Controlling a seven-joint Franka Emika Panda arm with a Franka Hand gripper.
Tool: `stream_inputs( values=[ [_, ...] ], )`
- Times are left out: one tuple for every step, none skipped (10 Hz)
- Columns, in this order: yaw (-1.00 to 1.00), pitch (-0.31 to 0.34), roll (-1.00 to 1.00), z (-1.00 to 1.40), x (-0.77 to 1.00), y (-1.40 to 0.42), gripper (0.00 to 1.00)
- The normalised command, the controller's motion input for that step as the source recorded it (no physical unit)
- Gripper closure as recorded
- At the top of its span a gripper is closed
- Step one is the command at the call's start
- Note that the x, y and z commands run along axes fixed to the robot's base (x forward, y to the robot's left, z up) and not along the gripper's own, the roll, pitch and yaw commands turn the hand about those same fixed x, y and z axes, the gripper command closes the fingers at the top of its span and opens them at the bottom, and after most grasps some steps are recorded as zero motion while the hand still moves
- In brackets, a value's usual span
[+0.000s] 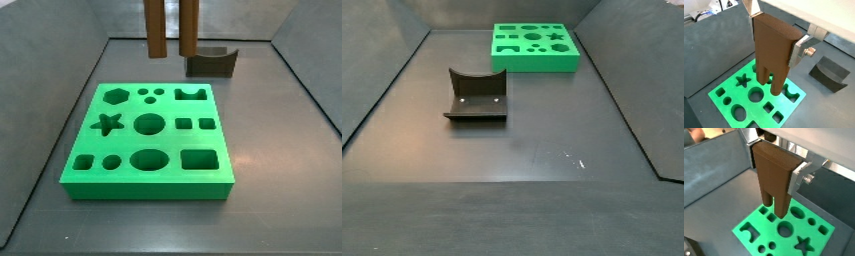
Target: Insert the square-circle object.
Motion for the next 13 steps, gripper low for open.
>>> stream_inputs(
  values=[
    [0.0,-0.011,0.03,-0.79,-0.73,-0.82,1.0],
    [0.0,0.0,0.06,-0.78,-0.73,-0.83,1.0],
    [0.04,-0.01,0.11,-0.81,-0.72,-0.83,1.0],
    [0.05,-0.003,0.16,-0.77,-0.68,-0.83,1.0],
    [0.06,-0.034,0.23,-0.73,-0.66,-0.78,1.0],
    [0.14,-0.076,0.34,-0.66,-0.26,-0.77,1.0],
    [-0.01,0.103,0.24,-0.54,0.2,-0.33,1.0],
    [-0.06,0.114,0.28,-0.51,0.14,-0.24,1.0],
    [0.0,0.067,0.27,-0.41,0.0,-0.18,1.0],
    [0.0,0.029,0.21,-0.36,-0.01,-0.14,1.0],
    [0.0,0.034,0.17,-0.31,-0.01,-0.03,1.0],
    [0.0,0.044,0.17,-0.26,-0.02,0.0,1.0],
    [0.0,0.011,0.16,-0.32,-0.03,0.0,1.0]
  ],
)
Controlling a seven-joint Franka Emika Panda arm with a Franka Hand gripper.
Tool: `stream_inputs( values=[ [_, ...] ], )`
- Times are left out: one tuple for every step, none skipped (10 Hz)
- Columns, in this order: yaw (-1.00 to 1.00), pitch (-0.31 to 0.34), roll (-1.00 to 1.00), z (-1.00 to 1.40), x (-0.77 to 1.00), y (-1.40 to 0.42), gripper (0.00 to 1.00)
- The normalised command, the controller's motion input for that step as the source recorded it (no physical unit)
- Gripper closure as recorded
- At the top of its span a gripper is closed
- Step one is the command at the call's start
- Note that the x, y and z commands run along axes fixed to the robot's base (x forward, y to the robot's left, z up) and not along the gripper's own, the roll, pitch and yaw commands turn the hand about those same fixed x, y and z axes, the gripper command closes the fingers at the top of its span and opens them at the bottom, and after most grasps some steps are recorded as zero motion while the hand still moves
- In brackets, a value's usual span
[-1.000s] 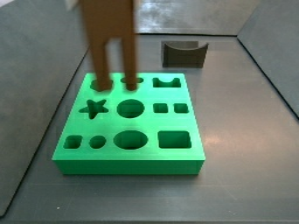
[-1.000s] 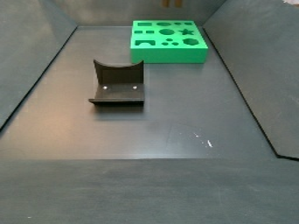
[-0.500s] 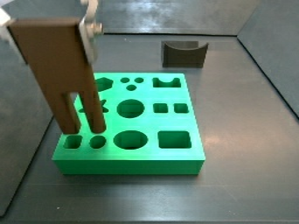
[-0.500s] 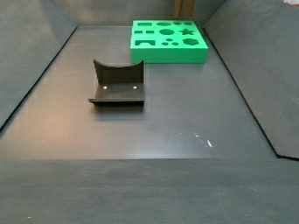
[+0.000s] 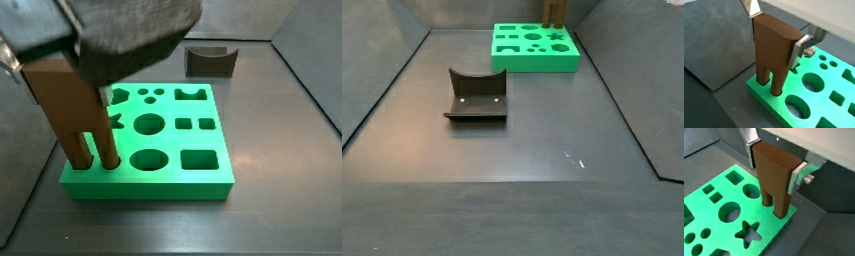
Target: Insert the square-circle object.
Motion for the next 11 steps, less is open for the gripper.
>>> stream_inputs(
  values=[
    [0.0,-0.003,0.08,-0.69,0.0,-0.12,1.0],
    [-0.08,-0.091,0.09,-0.97,0.06,-0.17,1.0],
    [-0.1,-0.101,0.1,-1.0,0.09,-0.13,1.0],
    [-0.06,-0.111,0.1,-1.0,0.06,-0.11,1.0],
    [-0.02,-0.107,0.08,-1.0,0.03,-0.1,1.0],
    [0.0,-0.057,0.18,-1.0,0.0,-0.06,1.0],
    [0.0,0.0,0.19,-0.23,-0.05,-0.14,1.0],
    [0.0,0.0,0.01,0.0,0.0,0.0,1.0],
    [0.0,-0.131,0.0,-0.59,0.0,0.0,1.0],
    [0.0,-0.144,0.0,-0.97,0.05,0.0,1.0],
    [0.0,-0.084,0.03,-1.0,0.14,0.0,1.0]
  ],
)
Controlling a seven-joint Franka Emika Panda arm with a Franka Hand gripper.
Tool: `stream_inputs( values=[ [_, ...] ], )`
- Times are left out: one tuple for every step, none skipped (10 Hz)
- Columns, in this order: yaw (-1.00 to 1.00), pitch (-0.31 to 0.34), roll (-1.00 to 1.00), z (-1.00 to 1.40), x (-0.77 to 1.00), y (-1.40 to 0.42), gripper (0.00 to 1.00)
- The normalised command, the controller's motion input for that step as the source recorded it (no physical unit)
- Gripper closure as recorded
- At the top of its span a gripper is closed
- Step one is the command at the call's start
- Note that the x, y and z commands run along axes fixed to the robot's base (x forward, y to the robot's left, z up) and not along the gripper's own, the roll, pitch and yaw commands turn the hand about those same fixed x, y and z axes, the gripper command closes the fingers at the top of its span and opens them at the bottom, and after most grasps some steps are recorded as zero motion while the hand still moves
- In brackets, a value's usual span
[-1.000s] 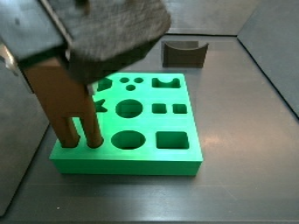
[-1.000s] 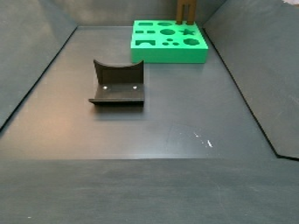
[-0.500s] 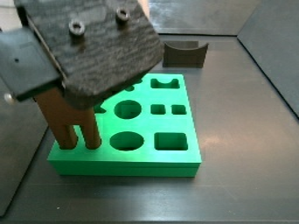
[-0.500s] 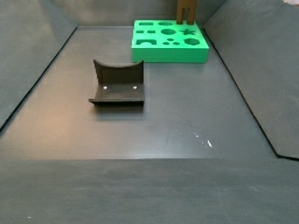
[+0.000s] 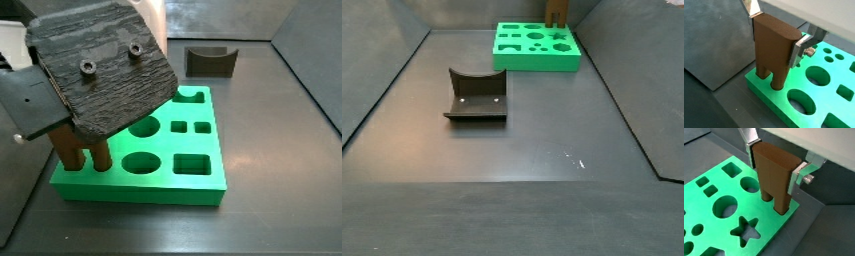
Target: Insert the square-circle object.
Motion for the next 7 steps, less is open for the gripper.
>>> stream_inputs(
  values=[
    [0.0,-0.036,0.03,-1.0,0.25,0.0,1.0],
    [0.0,-0.029,0.04,-1.0,0.27,0.0,1.0],
    [0.02,-0.066,0.05,-1.0,0.34,0.0,1.0],
    [0.03,-0.11,0.06,-0.94,0.33,0.0,1.0],
    [0.03,-0.116,0.06,-0.93,0.33,0.0,1.0],
    [0.01,-0.141,0.05,-0.88,0.28,0.0,1.0],
    [0.0,0.116,-0.05,0.0,0.13,0.08,1.0]
  ],
)
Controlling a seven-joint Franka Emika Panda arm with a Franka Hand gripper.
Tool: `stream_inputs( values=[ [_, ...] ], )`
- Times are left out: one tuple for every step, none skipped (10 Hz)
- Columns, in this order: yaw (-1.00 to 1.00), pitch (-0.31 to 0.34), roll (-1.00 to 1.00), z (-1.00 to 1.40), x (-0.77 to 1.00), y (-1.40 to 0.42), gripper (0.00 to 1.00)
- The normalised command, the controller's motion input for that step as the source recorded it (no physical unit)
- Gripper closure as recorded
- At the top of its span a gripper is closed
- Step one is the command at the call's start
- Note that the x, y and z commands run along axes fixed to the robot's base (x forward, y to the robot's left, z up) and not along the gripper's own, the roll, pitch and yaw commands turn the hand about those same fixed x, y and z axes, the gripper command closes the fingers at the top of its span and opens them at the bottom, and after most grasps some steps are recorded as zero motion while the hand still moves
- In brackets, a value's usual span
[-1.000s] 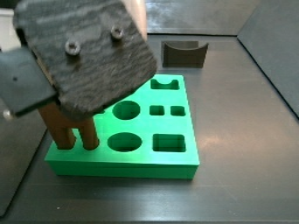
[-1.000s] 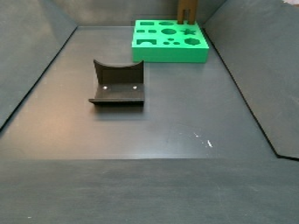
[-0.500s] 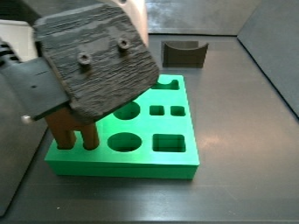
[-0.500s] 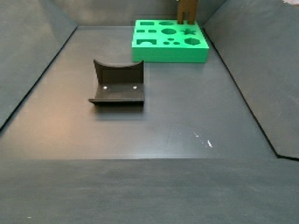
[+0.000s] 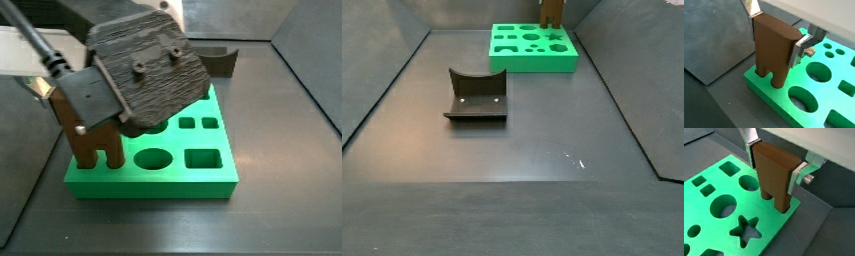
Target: Insert the square-circle object.
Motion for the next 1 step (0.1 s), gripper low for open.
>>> stream_inputs(
  values=[
    [0.0,0.0,0.0,0.0,0.0,0.0,1.0]
  ],
)
